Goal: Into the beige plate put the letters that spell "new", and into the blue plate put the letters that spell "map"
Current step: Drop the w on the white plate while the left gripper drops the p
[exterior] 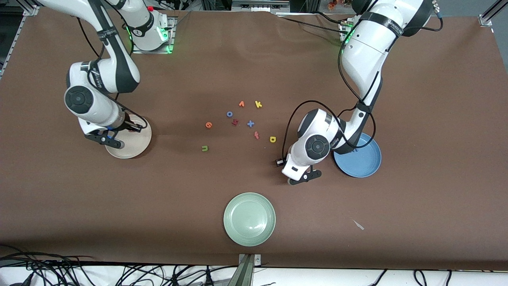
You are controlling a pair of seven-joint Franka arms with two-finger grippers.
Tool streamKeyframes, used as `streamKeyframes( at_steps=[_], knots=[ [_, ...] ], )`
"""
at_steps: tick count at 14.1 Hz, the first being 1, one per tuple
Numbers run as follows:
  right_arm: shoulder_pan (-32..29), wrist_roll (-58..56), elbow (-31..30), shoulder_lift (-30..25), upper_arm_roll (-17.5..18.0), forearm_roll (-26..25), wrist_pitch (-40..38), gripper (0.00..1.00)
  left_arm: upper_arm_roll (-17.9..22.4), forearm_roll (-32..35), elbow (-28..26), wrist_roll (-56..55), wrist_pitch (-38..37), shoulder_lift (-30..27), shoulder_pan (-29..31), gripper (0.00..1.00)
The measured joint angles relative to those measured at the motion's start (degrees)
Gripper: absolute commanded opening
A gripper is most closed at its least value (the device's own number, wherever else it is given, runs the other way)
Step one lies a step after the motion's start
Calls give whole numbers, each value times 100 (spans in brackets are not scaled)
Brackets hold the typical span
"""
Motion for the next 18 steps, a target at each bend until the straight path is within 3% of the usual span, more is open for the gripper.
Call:
streamKeyframes(
  at_steps=[1, 3, 6, 9, 14, 18],
  knots=[
    [-4, -191, -125, -6, -99, 0, 110, 15, 14, 0, 44, 0, -133, -23, 13, 10],
    [-4, -337, -255, 32, -185, 3, 234, 100, 30, 0, 153, 2, -489, -123, 73, 10],
    [9, -337, -220, 71, -187, 123, 234, 100, 50, 1, 212, 319, -1205, -444, 261, 10],
    [64, -289, 125, 71, -123, 260, -164, 100, 66, 2, 213, 1344, -2003, -766, 707, 9],
    [326, 333, 740, 248, 272, 844, -471, 100, 71, 2, 183, 2640, -2945, -909, 1439, 8],
    [868, 787, 1149, 697, 388, 847, -426, 100, 90, 187, 38, 3157, -3106, -908, 1672, 8]
  ],
)
